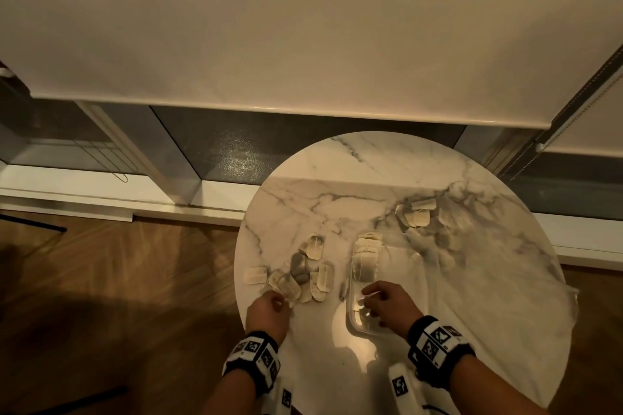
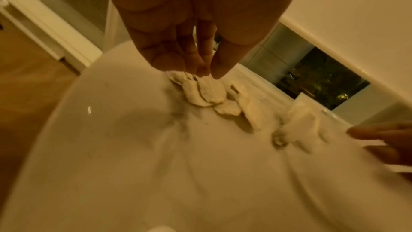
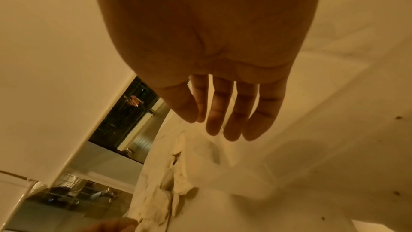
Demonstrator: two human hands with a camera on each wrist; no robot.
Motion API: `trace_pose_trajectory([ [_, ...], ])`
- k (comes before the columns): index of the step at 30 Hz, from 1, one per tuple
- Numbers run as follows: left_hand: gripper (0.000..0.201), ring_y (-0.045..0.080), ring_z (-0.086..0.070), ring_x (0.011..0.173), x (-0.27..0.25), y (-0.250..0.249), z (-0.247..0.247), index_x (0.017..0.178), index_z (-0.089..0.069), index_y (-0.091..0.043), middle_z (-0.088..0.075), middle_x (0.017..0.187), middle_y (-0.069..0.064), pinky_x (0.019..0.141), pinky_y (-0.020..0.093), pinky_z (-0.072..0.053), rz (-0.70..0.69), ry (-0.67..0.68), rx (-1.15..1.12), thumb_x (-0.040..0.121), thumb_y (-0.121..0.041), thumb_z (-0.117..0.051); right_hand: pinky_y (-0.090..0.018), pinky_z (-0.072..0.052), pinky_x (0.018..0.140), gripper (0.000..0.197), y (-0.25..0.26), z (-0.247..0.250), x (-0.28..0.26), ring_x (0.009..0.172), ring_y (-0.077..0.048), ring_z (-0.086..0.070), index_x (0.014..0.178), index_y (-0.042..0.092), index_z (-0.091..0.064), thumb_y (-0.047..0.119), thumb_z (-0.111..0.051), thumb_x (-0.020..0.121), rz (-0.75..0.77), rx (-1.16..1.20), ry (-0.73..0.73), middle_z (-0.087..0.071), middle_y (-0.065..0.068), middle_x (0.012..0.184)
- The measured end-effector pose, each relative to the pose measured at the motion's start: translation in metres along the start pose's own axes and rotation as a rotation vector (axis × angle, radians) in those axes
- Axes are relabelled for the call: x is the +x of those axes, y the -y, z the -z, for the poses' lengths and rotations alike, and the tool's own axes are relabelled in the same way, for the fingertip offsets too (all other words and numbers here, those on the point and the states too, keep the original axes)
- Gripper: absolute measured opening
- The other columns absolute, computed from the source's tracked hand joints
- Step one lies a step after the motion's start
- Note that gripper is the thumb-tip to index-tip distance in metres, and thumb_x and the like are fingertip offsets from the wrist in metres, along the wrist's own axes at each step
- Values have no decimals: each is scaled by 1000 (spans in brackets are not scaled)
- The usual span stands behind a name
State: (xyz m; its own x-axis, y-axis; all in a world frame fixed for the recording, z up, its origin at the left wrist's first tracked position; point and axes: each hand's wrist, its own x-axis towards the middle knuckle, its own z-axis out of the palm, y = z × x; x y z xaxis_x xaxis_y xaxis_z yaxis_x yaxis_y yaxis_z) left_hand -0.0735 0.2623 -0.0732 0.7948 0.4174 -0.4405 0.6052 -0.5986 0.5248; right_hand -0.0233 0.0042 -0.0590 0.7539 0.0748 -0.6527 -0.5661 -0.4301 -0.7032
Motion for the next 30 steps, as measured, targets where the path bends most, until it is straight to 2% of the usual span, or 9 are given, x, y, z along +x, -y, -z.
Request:
trace_pose_trajectory([
  [4,48,28,-53,119,37,19,17,134,-53,-18,-53,132,10,100,37,-46,-205,-93,204,88,-9,-53,-23,-51,54,10,5,-4,-5,64,-15,-65,98,13,-68,9,-64,90,8,-15,-12,-72,-16,88],
  [7,61,25,-41,134,65,28,27,146,-39,-23,-37,152,4,106,40,-43,-231,-55,383,88,-6,-47,-26,-53,57,11,7,-8,-8,68,-20,-65,98,14,-68,9,-64,89,5,-31,-24,-72,-18,91],
  [9,64,24,-36,138,78,32,31,149,-32,-26,-32,156,1,108,39,-42,-241,3,500,90,-8,-46,-28,-54,59,11,6,-12,-9,70,-23,-66,99,15,-69,10,-64,89,1,-40,-31,-72,-17,90],
  [13,47,25,-45,127,86,40,32,139,-44,-30,-42,147,-2,101,43,-46,-258,99,636,93,-23,-48,-27,-55,59,11,6,-16,-14,71,-22,-66,99,16,-68,12,-64,90,-8,-55,-45,-72,-15,89],
  [16,39,24,-49,118,81,46,28,129,-51,-28,-50,133,0,93,41,-49,-278,70,657,91,-21,-51,-26,-54,60,12,6,-17,-18,73,-21,-67,100,16,-68,11,-63,90,-19,-56,-63,-72,-12,88],
  [21,33,24,-54,114,67,50,27,125,-49,-22,-58,120,3,90,36,-48,-251,32,552,92,-21,-52,-27,-54,62,12,5,-20,-21,72,-18,-66,98,15,-68,9,-63,90,-28,-64,-103,-72,-11,87],
  [25,21,23,-58,107,58,53,30,110,-62,-16,-62,114,5,88,34,-51,-282,19,512,95,-22,-48,-22,-51,57,12,6,-24,-22,68,-15,-65,99,14,-68,8,-63,90,-11,-60,-121,-72,-8,83],
  [28,19,23,-61,100,50,57,37,103,-65,-17,-65,106,5,84,34,-52,-255,8,418,95,-24,-50,-22,-50,56,12,8,-26,-22,68,-15,-66,99,15,-68,8,-63,89,0,-65,-131,-73,-7,83],
  [30,14,22,-62,94,44,56,43,97,-64,-19,-65,99,3,80,33,-53,-212,-17,310,94,-27,-53,-25,-53,61,13,9,-27,-22,71,-15,-67,98,18,-69,11,-64,89,15,-85,-136,-72,-5,83],
])
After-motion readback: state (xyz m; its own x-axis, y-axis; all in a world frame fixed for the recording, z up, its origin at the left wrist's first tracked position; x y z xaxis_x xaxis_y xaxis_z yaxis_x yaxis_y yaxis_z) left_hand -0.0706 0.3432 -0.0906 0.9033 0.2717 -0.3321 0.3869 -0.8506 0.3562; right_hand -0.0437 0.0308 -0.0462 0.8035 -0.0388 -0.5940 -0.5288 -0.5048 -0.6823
